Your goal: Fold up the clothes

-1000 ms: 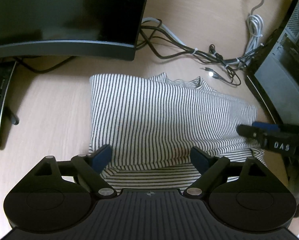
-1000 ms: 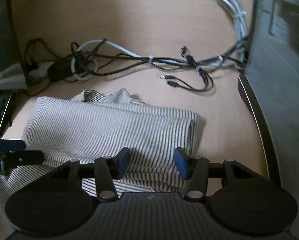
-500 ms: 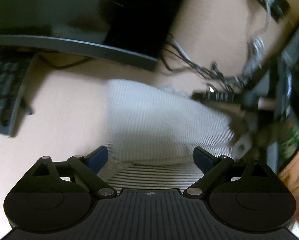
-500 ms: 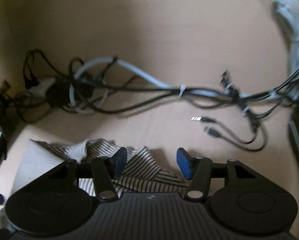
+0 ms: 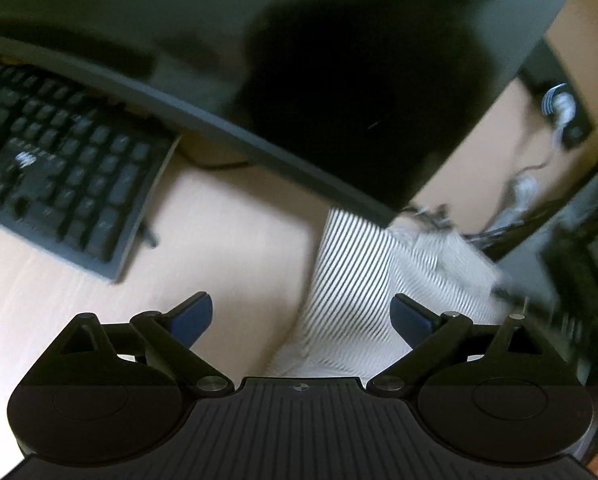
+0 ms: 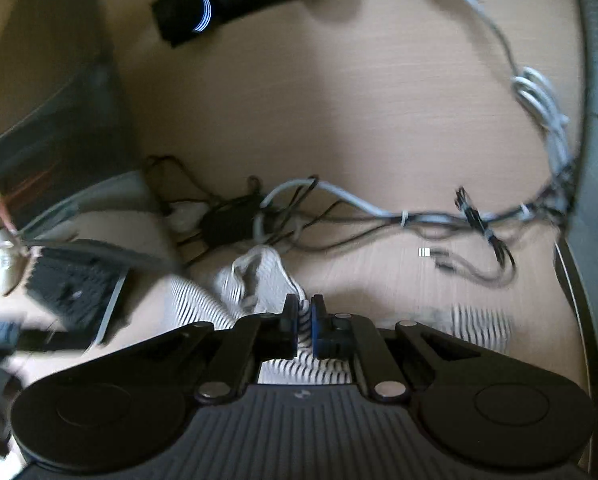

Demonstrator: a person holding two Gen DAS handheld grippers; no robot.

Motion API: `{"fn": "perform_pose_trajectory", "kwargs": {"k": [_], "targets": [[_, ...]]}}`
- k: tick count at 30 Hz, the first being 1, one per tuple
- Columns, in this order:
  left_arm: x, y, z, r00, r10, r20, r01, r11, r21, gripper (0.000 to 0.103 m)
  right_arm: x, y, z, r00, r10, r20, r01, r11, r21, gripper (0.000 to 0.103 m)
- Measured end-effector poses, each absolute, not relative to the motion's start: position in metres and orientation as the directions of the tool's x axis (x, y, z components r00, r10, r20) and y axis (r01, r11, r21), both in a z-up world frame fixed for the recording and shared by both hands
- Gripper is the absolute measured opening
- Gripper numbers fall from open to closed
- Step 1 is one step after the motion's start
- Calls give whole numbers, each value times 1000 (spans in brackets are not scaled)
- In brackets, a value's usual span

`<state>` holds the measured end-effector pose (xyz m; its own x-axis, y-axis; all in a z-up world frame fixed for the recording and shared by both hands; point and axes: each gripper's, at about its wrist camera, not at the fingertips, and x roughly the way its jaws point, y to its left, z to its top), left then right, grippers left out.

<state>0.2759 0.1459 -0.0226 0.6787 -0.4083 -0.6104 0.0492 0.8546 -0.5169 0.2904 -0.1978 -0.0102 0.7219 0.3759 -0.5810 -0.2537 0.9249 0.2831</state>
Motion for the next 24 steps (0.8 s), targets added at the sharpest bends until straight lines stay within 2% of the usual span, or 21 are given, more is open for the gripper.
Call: {"fn": "perform_pose_trajectory", "kwargs": {"k": [5, 11, 19, 20, 21, 23, 24], "targets": [[281, 138, -9, 678, -491, -546, 145, 818, -556, 100, 245, -189, -41, 674, 372, -638, -207, 924, 321, 6], [290, 98, -4, 635, -529, -563, 245, 829, -502, 101, 228, -183, -69, 660, 334, -673, -169, 939, 300, 5], [312, 67, -24, 607, -515, -605, 271, 850, -452, 101, 209, -183, -84, 652, 316, -690, -137, 943, 303, 5], [312, 66, -25, 605, -514, -608, 274, 851, -448, 94, 209, -181, -84, 654, 312, -689, -138, 945, 296, 5], [312, 68, -27, 601, -514, -612, 276, 852, -445, 78, 209, -180, -83, 655, 309, -689, -143, 947, 288, 5], [310, 72, -29, 594, -515, -618, 280, 853, -441, 69, 207, -180, -78, 663, 298, -687, -156, 952, 263, 5], [308, 76, -30, 594, -515, -618, 279, 853, -442, 68, 205, -181, -74, 668, 290, -685, -162, 955, 247, 6]]}}
